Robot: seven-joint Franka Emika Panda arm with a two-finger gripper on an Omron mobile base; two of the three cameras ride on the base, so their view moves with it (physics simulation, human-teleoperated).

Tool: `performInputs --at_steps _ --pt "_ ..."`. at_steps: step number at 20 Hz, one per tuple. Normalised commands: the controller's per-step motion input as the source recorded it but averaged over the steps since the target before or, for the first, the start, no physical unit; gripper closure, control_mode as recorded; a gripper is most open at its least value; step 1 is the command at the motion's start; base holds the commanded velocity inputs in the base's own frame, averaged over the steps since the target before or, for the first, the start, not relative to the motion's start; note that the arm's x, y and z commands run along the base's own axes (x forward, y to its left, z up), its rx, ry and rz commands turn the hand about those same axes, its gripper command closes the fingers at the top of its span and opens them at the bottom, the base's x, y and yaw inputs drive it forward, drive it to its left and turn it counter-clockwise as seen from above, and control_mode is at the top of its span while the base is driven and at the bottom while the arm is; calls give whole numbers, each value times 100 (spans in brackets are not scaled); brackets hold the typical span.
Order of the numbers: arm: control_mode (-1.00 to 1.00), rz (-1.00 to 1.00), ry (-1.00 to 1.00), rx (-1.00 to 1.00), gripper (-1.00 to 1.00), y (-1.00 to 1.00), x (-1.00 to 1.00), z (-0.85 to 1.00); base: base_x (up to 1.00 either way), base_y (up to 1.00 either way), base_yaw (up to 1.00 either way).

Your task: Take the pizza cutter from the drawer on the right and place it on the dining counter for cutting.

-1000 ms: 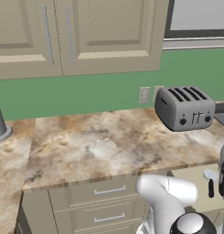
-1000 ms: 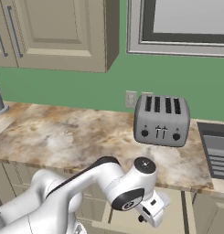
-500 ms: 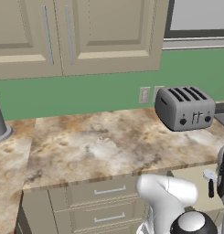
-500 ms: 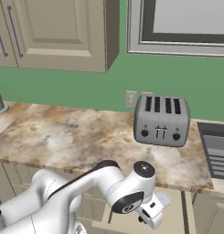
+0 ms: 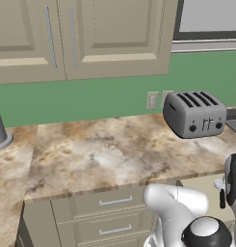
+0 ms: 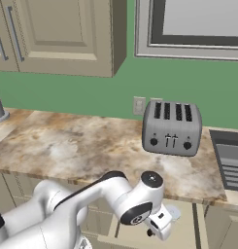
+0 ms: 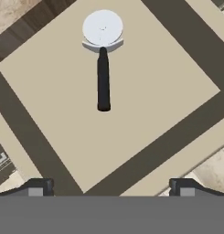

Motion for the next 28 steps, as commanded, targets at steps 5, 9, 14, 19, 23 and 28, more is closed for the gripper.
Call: performInputs --at_steps 5,9,14,19,23,28 --pt "-100 0 0 0 -100 0 20 -12 0 0 0" --pt "-100 3 0 0 -100 0 7 -21 0 0 0" --pt "-100 6 0 0 -100 0 1 -21 0 0 0" --pt "-100 9 0 0 -100 0 16 -16 0 0 0" --pt "-100 8 0 0 -100 -3 27 -22 0 0 0" --pt "-100 4 0 0 -100 -16 23 -22 0 0 0"
